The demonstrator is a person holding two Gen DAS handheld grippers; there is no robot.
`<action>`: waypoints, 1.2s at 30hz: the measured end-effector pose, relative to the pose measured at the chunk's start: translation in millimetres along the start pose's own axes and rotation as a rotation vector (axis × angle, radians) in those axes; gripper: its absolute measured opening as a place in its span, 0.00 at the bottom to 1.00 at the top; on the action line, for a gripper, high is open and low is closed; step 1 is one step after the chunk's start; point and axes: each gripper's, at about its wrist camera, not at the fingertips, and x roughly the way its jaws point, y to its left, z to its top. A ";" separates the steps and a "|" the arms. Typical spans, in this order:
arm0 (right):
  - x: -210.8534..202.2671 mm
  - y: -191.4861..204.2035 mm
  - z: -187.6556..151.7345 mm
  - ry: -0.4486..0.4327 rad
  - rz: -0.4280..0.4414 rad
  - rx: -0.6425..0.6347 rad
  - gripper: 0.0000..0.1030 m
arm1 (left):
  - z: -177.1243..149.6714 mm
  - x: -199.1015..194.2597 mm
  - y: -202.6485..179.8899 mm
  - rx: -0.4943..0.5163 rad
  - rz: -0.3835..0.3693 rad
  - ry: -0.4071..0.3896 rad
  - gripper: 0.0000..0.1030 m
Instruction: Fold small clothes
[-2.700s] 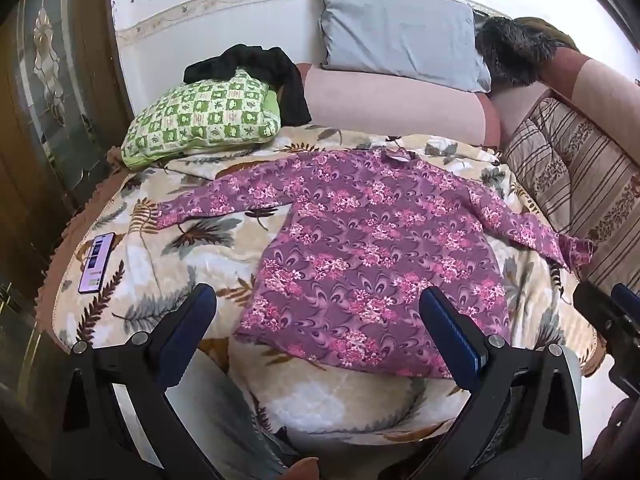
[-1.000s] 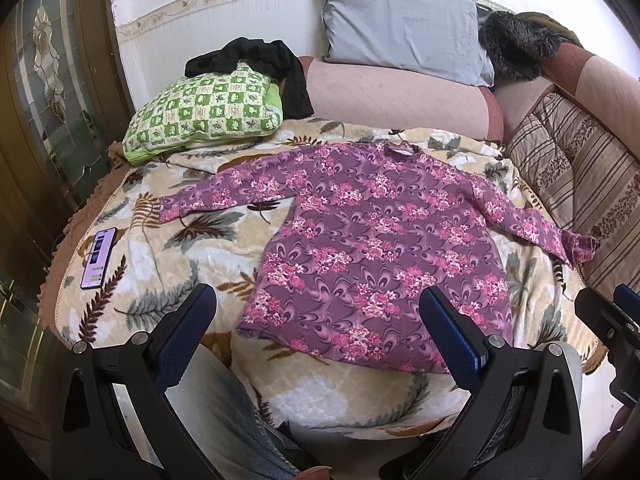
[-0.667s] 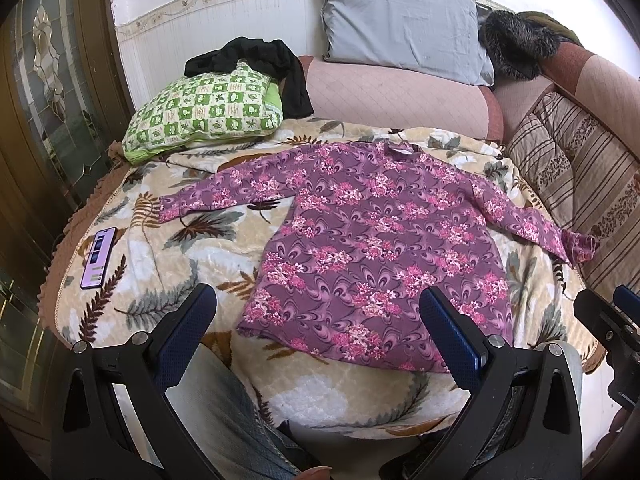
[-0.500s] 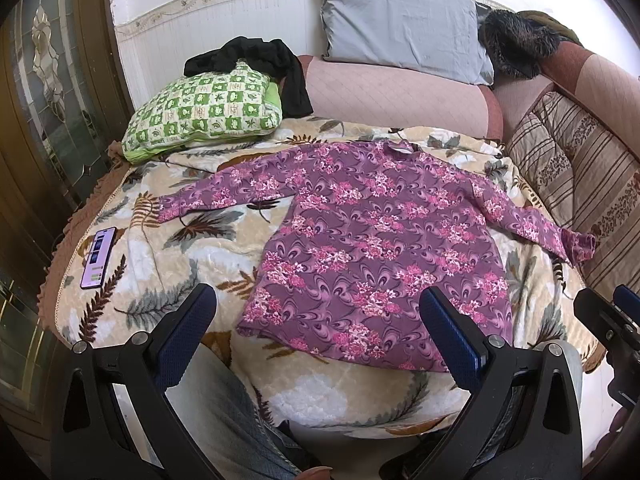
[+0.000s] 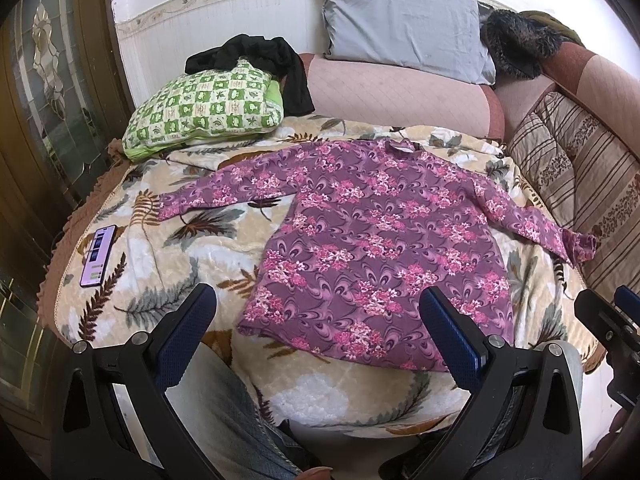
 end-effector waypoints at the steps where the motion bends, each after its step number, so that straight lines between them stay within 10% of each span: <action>1: 0.4 0.5 -0.3 0.001 -0.001 -0.002 0.97 | -1.1 0.4 0.6 -0.002 0.001 0.001 0.99; 13: 35.1 21.0 18.0 0.025 0.117 -0.030 0.97 | 9.9 61.0 49.9 -0.130 -0.032 0.108 0.99; 32: 225.0 115.1 93.3 0.161 0.309 -0.078 0.91 | 74.1 335.6 300.9 -0.713 0.053 0.370 0.95; 36: 251.8 124.0 91.6 0.199 0.318 -0.070 0.91 | 76.5 364.6 319.3 -0.773 0.066 0.379 0.80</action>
